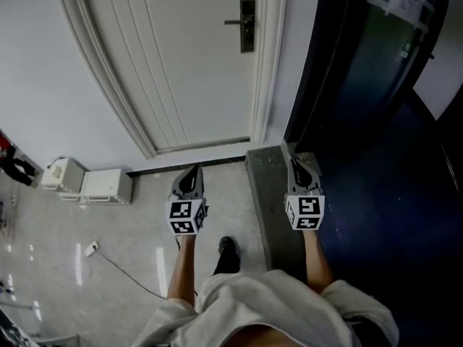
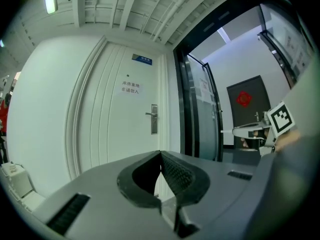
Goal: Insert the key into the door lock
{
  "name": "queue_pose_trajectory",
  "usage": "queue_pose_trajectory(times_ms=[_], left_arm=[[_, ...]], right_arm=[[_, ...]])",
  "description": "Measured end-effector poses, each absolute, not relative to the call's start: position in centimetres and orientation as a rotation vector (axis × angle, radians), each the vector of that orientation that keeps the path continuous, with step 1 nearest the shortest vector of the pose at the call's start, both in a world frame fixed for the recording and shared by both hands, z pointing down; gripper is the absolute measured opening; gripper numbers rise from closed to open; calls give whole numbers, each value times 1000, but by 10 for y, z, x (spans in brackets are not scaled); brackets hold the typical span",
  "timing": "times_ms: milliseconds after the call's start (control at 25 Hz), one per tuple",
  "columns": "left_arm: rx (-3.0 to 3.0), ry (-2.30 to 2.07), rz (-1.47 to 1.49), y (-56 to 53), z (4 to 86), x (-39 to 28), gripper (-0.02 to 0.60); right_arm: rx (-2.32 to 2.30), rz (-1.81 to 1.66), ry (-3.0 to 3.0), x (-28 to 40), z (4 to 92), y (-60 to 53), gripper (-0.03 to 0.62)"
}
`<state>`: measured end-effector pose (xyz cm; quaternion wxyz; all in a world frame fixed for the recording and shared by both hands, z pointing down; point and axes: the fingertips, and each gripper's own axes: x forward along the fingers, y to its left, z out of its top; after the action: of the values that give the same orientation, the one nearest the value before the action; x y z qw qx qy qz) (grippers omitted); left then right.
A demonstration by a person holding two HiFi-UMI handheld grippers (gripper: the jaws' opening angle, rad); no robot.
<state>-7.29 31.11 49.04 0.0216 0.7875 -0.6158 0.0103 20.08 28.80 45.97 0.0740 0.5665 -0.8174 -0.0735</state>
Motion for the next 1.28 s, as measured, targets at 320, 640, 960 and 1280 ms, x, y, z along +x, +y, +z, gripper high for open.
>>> queue_pose_trajectory(times_ms=[320,640,960,1280], left_arm=[[2453,-1852,18,180,477,-120,18],[2484,-1801,21,89,480,-149,18],[2489,-1773,49,44,490,-156,18],[2486,-1763,62,-3,498,-146,18]], right_arm=[[1719,-242,-2416,151,437,162,29],[1751,-239,-2376,120,439,80,29],[1771,-216,-2342,114,449,39,29],[1757,-202,-2346,119,457,-11,29]])
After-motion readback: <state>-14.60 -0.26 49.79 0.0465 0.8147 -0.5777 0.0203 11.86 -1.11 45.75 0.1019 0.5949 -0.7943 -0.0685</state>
